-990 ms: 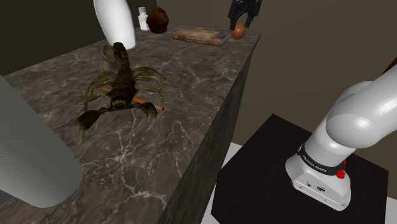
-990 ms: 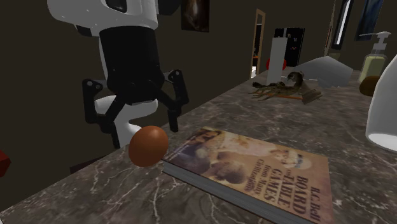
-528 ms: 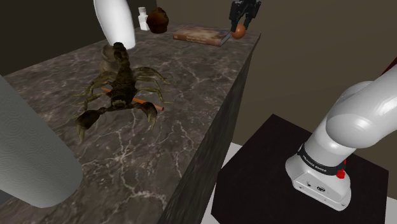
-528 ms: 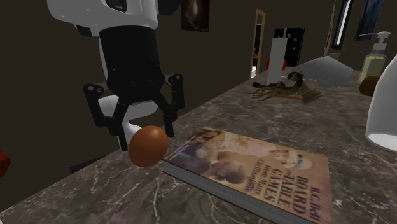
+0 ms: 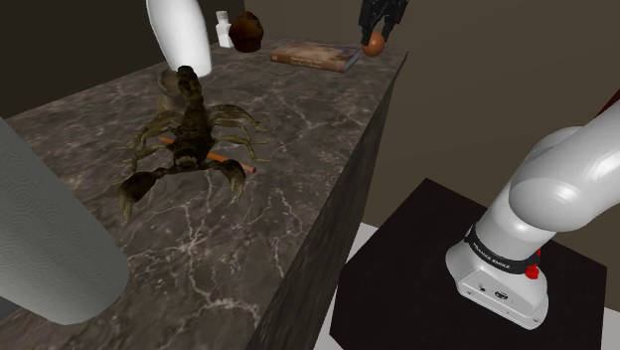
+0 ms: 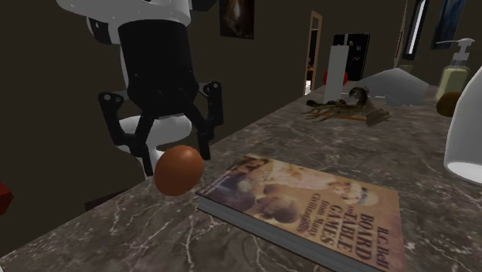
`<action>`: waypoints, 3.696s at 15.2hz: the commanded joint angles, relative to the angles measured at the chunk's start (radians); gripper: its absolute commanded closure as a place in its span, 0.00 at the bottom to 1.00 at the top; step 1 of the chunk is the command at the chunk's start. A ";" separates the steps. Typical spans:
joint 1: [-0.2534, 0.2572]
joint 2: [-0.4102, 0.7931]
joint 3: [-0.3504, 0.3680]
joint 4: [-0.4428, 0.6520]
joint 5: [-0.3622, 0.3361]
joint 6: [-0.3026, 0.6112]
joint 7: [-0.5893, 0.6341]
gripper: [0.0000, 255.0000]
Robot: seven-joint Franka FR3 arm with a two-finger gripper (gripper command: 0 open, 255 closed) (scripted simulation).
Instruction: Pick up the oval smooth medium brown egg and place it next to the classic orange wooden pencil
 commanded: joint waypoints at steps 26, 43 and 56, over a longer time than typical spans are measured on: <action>0.039 0.066 0.070 0.370 0.013 -0.304 0.101 1.00; 0.178 0.181 0.362 0.493 0.001 -0.317 0.529 1.00; 0.354 0.521 0.564 0.897 -0.155 -0.424 0.867 1.00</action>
